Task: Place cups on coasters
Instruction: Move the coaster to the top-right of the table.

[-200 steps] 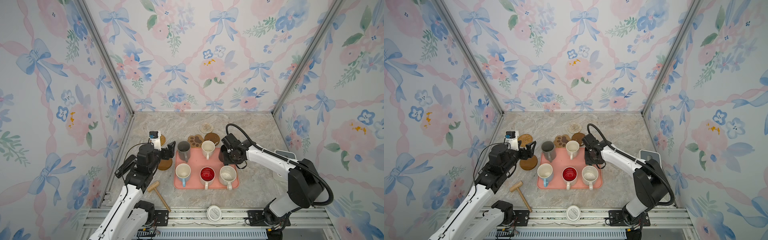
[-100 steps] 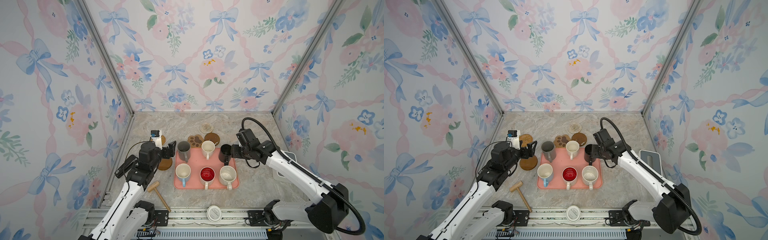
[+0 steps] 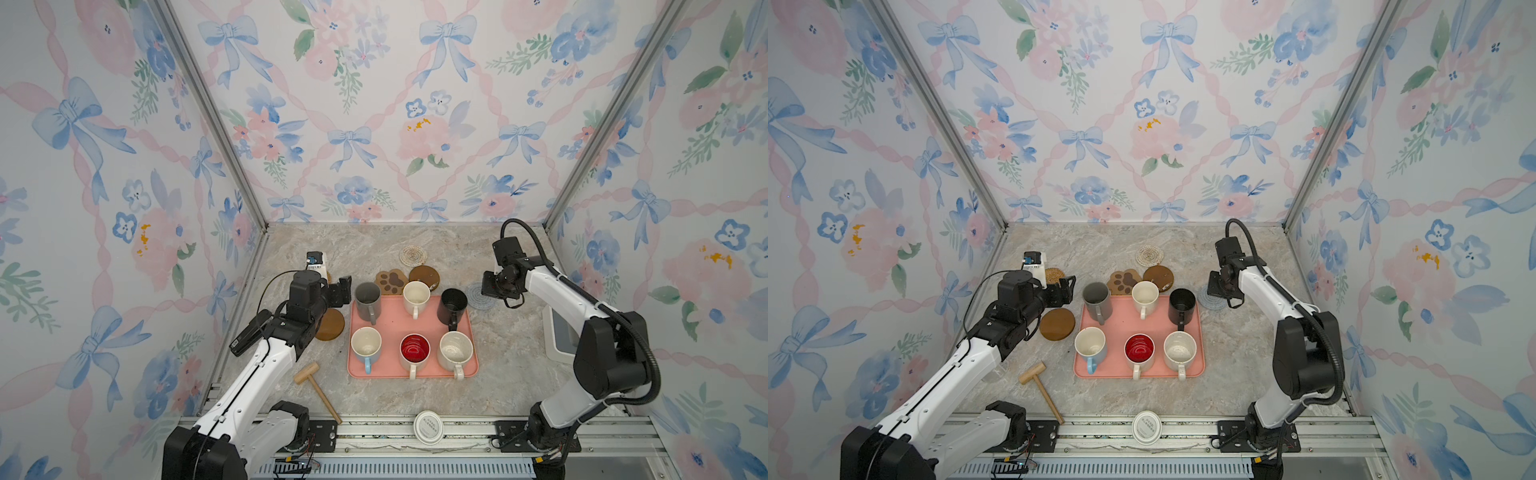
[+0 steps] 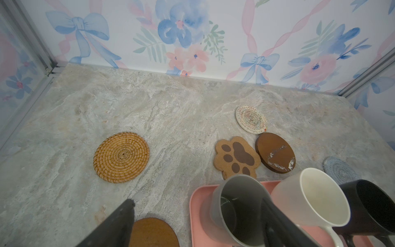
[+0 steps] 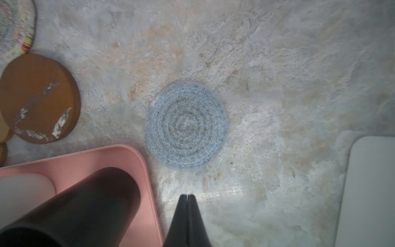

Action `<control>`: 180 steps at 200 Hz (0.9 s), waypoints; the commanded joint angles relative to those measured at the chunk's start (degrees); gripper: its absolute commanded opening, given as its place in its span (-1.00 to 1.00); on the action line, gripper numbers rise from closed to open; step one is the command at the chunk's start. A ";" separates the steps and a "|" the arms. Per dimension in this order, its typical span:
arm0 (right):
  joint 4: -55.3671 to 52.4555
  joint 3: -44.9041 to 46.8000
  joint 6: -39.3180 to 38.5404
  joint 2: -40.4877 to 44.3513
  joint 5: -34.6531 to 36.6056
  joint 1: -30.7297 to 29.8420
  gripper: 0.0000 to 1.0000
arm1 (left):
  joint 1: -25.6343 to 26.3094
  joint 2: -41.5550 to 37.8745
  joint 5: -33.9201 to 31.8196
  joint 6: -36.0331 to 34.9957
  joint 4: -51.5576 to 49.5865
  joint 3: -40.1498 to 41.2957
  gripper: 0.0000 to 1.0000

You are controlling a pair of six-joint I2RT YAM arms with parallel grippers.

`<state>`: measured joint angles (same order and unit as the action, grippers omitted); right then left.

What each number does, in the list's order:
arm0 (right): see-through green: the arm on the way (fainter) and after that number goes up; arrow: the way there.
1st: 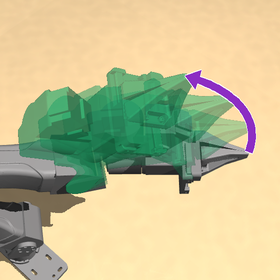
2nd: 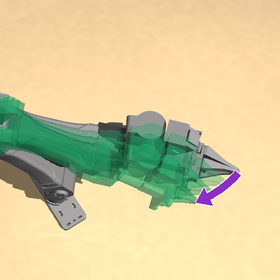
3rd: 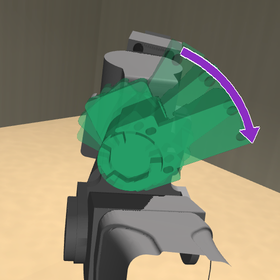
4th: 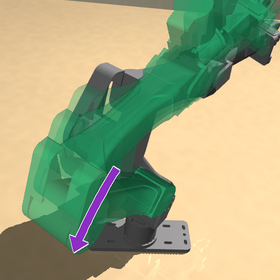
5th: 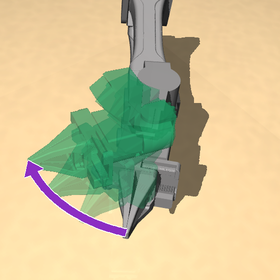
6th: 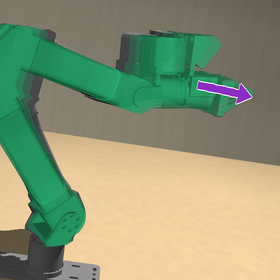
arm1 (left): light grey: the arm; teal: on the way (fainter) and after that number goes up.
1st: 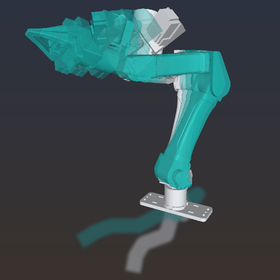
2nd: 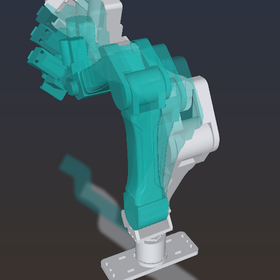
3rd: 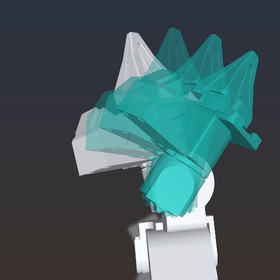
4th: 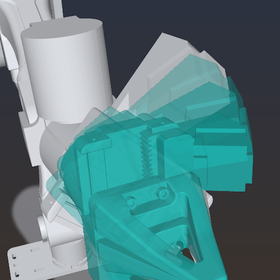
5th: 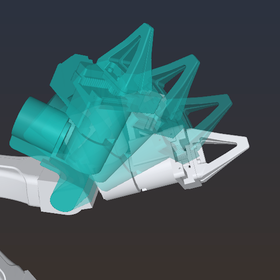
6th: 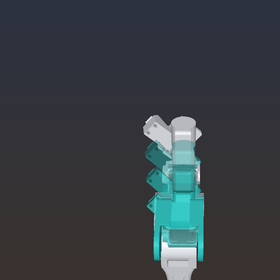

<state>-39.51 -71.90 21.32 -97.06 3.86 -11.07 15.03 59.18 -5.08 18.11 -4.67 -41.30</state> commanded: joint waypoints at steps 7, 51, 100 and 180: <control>2.60 -3.24 -0.71 -7.00 -2.23 3.30 -1.00 | 0.14 2.90 -4.70 2.74 -1.79 -4.00 0.75; 2.77 -7.50 -0.58 -14.55 -4.97 4.26 -1.00 | -2.44 7.15 -5.60 6.51 -4.04 -5.72 0.74; 2.58 -11.41 -0.06 -21.17 -4.21 4.55 -1.00 | -3.11 7.21 -4.30 6.91 -4.04 -5.73 0.74; 0.85 -22.84 0.60 -29.88 -2.97 6.96 -1.00 | -3.59 4.01 -4.49 7.01 -4.07 -4.50 0.73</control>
<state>-36.40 -92.01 21.45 -122.54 -0.23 -5.43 11.94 65.10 -9.63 24.34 -7.88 -45.93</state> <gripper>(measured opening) 0.045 0.867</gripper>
